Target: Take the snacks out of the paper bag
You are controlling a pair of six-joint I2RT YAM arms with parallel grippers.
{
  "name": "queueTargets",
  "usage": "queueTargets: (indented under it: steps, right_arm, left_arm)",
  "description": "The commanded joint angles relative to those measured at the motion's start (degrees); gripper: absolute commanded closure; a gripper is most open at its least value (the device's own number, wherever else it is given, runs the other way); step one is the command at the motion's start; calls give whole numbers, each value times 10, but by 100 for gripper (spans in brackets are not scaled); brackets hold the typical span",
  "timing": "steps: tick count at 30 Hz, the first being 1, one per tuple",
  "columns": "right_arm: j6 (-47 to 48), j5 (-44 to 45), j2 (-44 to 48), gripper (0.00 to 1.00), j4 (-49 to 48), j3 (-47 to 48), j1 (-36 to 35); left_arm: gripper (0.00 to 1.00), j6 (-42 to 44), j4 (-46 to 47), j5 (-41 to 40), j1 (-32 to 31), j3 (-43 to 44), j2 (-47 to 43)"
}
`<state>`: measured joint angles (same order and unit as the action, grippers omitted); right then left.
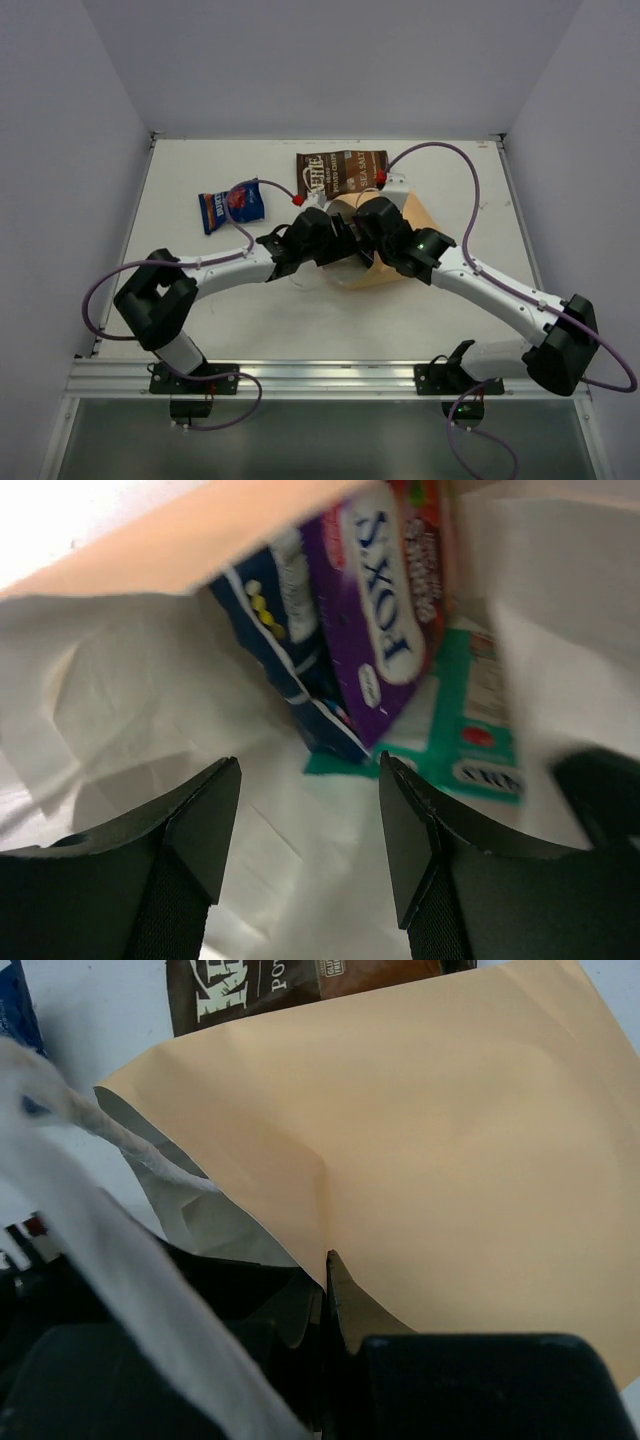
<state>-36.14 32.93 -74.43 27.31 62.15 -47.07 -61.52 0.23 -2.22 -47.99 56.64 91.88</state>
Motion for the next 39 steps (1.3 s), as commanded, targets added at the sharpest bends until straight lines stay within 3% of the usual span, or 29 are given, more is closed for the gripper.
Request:
queueTargets:
  steps: [1,11,17,20,21,23,25,30,36,39]
  right_arm:
    - [-38,-14,26,100,3,9,2]
    - [-50,-43,61,100,-21,-30,2]
    - [-60,-48,67,100,-23,-34,3]
    - [-60,-45,69,100,-24,-35,5]
    - [-60,-43,69,100,-24,-36,6]
    - [-61,-39,70,100,-25,-41,9]
    - [-67,-41,70,100,-28,-48,15]
    - [-73,-21,68,100,-30,-72,25]
    - [-88,0,66,100,-20,-103,62]
    - [-88,5,71,100,-20,-118,89]
  left_arm:
    - [37,-18,47,-38,-3,24,23]
    - [40,-26,78,-64,-3,44,70]
    - [49,-30,83,-60,-5,66,104]
    - [65,-32,80,-58,-5,64,105]
    - [77,-31,80,-58,-5,62,103]
    - [91,-26,79,-62,-5,58,94]
    - [100,-17,80,-67,-5,58,90]
    - [100,32,64,-40,-5,77,47]
    - [100,121,-88,-58,5,139,-75]
    - [100,148,-151,-41,46,148,-135]
